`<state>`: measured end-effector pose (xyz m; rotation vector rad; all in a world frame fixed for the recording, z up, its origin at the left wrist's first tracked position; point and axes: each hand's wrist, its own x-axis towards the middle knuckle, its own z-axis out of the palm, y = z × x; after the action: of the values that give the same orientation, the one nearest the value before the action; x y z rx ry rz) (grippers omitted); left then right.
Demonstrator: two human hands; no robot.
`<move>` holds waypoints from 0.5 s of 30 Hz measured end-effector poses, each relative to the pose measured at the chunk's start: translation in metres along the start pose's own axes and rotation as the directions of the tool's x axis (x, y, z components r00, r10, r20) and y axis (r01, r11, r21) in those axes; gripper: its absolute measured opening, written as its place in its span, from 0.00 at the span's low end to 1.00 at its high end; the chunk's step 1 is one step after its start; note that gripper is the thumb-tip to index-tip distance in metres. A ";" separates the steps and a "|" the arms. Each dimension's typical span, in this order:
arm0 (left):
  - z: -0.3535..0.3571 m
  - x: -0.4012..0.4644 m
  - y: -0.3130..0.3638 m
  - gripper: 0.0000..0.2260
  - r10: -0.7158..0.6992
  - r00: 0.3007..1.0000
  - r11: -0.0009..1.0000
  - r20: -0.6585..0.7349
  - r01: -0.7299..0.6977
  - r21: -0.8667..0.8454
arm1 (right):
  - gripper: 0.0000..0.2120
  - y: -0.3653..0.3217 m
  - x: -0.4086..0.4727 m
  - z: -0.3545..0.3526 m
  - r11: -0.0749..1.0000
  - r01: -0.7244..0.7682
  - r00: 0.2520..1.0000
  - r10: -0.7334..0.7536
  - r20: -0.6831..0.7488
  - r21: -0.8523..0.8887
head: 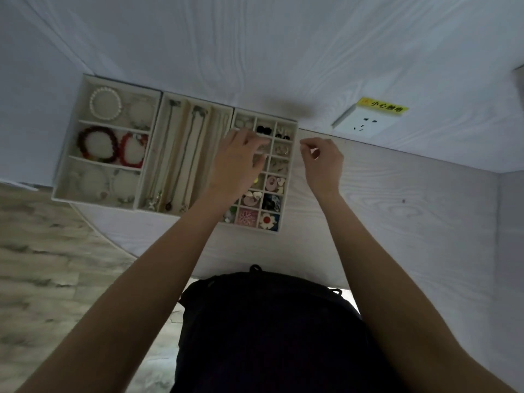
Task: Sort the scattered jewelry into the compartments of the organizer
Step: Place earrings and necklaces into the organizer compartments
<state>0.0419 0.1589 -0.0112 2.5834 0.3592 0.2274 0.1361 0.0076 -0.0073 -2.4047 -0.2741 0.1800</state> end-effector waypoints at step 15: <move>0.007 0.065 0.018 0.13 0.023 0.892 0.946 0.451 -0.165 0.279 | 0.10 0.006 -0.008 0.007 0.989 -0.104 0.984 0.086 0.156 0.107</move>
<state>0.1087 0.1599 -0.0026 2.8594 0.1019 -0.4184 0.1278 0.0053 -0.0163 -2.2940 -0.2120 0.4120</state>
